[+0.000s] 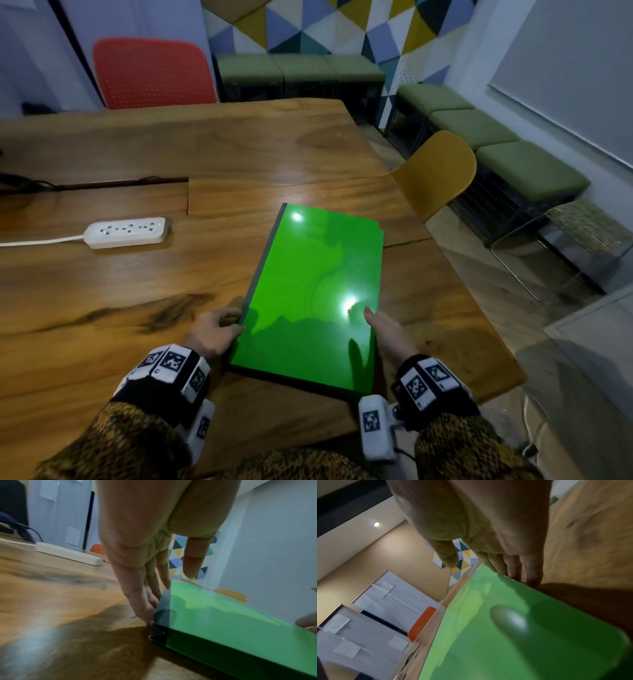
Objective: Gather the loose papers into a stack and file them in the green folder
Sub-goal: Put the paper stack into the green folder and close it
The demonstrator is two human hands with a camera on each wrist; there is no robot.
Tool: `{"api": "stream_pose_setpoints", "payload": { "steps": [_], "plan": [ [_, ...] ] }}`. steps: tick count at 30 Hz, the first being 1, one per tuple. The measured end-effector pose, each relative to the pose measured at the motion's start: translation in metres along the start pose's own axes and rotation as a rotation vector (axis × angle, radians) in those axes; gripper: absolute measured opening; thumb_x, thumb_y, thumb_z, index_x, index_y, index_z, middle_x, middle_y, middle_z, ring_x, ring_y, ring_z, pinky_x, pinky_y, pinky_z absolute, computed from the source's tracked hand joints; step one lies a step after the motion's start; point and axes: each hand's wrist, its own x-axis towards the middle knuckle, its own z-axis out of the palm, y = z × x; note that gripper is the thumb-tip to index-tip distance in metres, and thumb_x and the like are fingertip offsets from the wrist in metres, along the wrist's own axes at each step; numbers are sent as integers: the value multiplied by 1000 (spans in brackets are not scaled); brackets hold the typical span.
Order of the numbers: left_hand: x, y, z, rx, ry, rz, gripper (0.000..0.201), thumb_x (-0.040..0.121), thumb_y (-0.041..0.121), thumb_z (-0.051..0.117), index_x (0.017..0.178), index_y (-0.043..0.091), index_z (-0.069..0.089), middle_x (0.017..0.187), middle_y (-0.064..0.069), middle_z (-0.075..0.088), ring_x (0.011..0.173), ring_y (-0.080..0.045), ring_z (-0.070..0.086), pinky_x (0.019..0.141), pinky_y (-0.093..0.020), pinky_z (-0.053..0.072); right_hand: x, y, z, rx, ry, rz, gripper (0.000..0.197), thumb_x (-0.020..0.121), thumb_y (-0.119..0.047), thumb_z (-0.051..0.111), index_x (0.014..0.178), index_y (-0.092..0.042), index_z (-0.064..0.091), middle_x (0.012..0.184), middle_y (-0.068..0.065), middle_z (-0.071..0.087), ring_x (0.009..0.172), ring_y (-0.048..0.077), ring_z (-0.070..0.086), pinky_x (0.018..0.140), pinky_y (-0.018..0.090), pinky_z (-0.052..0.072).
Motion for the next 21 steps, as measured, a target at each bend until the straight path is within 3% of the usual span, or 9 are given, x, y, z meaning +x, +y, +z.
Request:
{"api": "stream_pose_setpoints", "payload": {
  "steps": [3, 5, 8, 10, 13, 16, 21],
  "plan": [
    [-2, -11, -12, -95, 54, -20, 33, 84, 5, 58, 117, 2, 59, 124, -18, 60, 102, -26, 57, 86, -32, 43, 12, -21, 15, -18, -58, -14, 47, 96, -29, 40, 134, 0, 40, 140, 17, 44, 128, 31, 41, 105, 38, 33],
    [-3, -16, -20, -151, 115, -33, 33, 84, 2, 58, 117, -1, 59, 123, -21, 60, 106, -29, 57, 86, -32, 41, 24, -32, 28, -58, -92, -15, 58, 92, -40, 44, 137, -4, 36, 143, 10, 41, 130, 30, 39, 108, 41, 31],
    [-4, -20, -27, -247, 171, -60, 34, 84, -1, 56, 118, -3, 57, 114, -20, 61, 98, -26, 56, 78, -29, 42, 97, -9, 40, -113, -161, -43, 86, 68, -64, 48, 137, -12, 40, 144, 8, 43, 128, 28, 44, 110, 48, 33],
    [-1, -22, -30, -330, 184, -75, 34, 84, -3, 56, 118, -4, 55, 104, -16, 58, 91, -22, 53, 63, -20, 46, 92, -32, 47, -118, -181, -59, 80, 76, -60, 47, 138, -9, 38, 146, 10, 40, 130, 29, 42, 111, 45, 31],
    [9, -21, -36, -418, 192, -93, 35, 83, -5, 56, 118, -3, 55, 103, -18, 60, 81, -23, 57, 44, -10, 46, 55, -81, 54, -195, -166, -57, 54, 95, -36, 39, 139, -4, 33, 146, 13, 38, 132, 28, 38, 107, 34, 30],
    [21, -16, -40, -484, 203, -107, 30, 83, -8, 54, 112, -1, 56, 97, -13, 62, 63, -14, 60, 40, -10, 45, 67, -93, 56, -214, -145, -89, 49, 97, -30, 38, 139, -4, 34, 145, 13, 39, 131, 27, 39, 103, 31, 32],
    [43, -5, -44, -480, 198, -150, 32, 85, 2, 56, 116, 6, 57, 98, -15, 61, 63, -22, 54, 36, -16, 42, 91, -109, 60, -282, -123, -118, 49, 96, -30, 40, 137, -3, 36, 145, 14, 39, 131, 28, 38, 105, 32, 31]
  ]
}}
